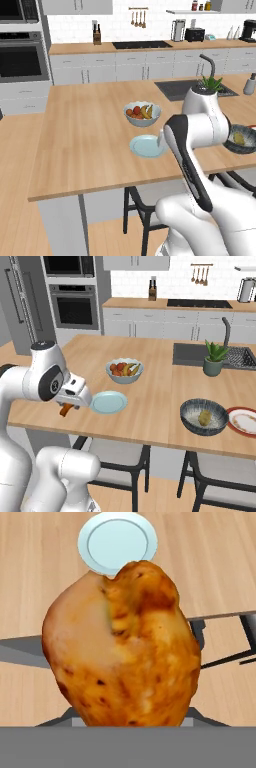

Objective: Pick the chicken drumstick and potato from their plates and place them in the bowl. Then put the bowl in the fridge.

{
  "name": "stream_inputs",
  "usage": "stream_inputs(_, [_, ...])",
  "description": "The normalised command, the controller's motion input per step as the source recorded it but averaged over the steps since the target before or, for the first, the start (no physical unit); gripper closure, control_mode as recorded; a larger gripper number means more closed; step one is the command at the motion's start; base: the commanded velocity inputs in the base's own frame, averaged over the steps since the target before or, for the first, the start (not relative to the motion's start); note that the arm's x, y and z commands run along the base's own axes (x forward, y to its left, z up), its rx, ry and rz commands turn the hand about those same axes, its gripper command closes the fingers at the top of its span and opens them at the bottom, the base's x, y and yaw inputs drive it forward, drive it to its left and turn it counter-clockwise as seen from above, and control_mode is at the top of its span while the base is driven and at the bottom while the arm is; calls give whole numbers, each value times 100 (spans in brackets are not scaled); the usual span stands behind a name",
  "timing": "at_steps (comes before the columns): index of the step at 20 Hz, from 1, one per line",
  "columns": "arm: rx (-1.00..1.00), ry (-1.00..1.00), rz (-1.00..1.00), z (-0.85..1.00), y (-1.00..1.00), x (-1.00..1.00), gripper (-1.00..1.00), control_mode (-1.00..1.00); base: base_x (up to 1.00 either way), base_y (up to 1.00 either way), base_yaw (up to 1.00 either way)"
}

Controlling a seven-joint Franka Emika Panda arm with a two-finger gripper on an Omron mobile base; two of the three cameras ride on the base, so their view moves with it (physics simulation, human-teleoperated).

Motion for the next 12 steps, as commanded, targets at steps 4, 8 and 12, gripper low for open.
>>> stream_inputs(4, [0, 0, 0, 0, -13, -18, 100, -100, 0, 0, 0])
stream_inputs(8, [0, 0, 0, 0, 0, 0, 100, -100, 0, 0, 0])
stream_inputs(12, [0, 0, 0, 0, 0, -1, 100, 100, -1, 0, 0])
